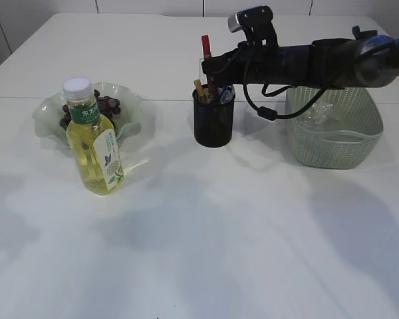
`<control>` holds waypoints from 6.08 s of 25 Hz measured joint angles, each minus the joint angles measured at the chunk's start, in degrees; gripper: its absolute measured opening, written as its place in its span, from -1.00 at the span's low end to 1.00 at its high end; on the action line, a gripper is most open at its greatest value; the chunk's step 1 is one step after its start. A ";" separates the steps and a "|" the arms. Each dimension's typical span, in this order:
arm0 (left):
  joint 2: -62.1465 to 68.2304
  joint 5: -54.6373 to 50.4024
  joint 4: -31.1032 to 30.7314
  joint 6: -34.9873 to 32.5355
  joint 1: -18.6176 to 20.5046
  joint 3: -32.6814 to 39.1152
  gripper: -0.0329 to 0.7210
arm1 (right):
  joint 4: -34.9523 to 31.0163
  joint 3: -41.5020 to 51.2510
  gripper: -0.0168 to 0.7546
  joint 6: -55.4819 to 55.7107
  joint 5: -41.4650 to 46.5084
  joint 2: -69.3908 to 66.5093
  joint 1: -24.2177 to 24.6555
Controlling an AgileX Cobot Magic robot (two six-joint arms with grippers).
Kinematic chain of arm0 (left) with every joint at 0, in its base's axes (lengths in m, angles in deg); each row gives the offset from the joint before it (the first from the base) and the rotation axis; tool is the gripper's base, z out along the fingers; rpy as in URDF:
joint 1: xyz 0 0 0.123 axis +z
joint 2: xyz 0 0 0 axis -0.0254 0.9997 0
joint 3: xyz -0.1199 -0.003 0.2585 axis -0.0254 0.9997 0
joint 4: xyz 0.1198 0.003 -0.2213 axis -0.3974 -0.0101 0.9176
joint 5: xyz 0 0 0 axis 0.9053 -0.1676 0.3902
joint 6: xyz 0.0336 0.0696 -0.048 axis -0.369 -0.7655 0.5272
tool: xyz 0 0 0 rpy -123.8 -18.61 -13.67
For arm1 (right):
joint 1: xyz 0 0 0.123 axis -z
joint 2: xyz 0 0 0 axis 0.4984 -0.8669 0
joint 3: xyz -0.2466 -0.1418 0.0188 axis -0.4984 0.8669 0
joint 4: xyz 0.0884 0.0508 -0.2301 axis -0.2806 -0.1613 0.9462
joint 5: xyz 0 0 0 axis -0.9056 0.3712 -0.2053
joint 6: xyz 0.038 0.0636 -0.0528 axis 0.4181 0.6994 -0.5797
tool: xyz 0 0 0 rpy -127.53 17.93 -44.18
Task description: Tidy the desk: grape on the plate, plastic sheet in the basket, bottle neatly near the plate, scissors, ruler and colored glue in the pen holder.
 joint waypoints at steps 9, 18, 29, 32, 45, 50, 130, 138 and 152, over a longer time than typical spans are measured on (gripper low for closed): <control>0.00 0.00 0.00 0.00 0.00 0.00 -0.24 | 0.00 0.00 -0.02 0.00 0.01 0.00 0.00; 0.00 0.00 0.00 0.00 0.00 0.00 -0.24 | 21.45 0.00 0.00 31.87 -7.14 7.44 0.13; 0.00 0.00 -0.48 0.00 0.00 0.00 -0.24 | 83.58 0.00 0.00 100.62 17.43 23.85 0.41; 0.00 0.00 -2.20 0.00 0.00 0.00 -0.24 | 92.36 0.00 0.00 108.18 22.67 26.70 0.41; -1.92 -4.52 -9.43 1.51 0.00 0.00 -0.21 | 105.75 8.93 0.00 114.52 34.46 37.02 0.41; -8.98 -6.87 -9.45 3.51 0.00 0.00 -0.21 | 105.75 20.75 0.00 115.21 32.33 47.67 0.41; -71.12 -11.97 -4.79 -3.43 0.00 20.95 0.18 | 104.23 73.00 0.00 114.08 32.29 134.37 0.41; -71.12 -11.88 -4.70 -3.47 0.00 20.95 0.34 | 104.23 73.36 0.00 114.08 31.57 134.37 0.41; -71.12 -11.88 -4.70 -3.56 4.28 20.95 0.25 | 104.12 73.48 0.00 114.08 31.29 134.37 8.31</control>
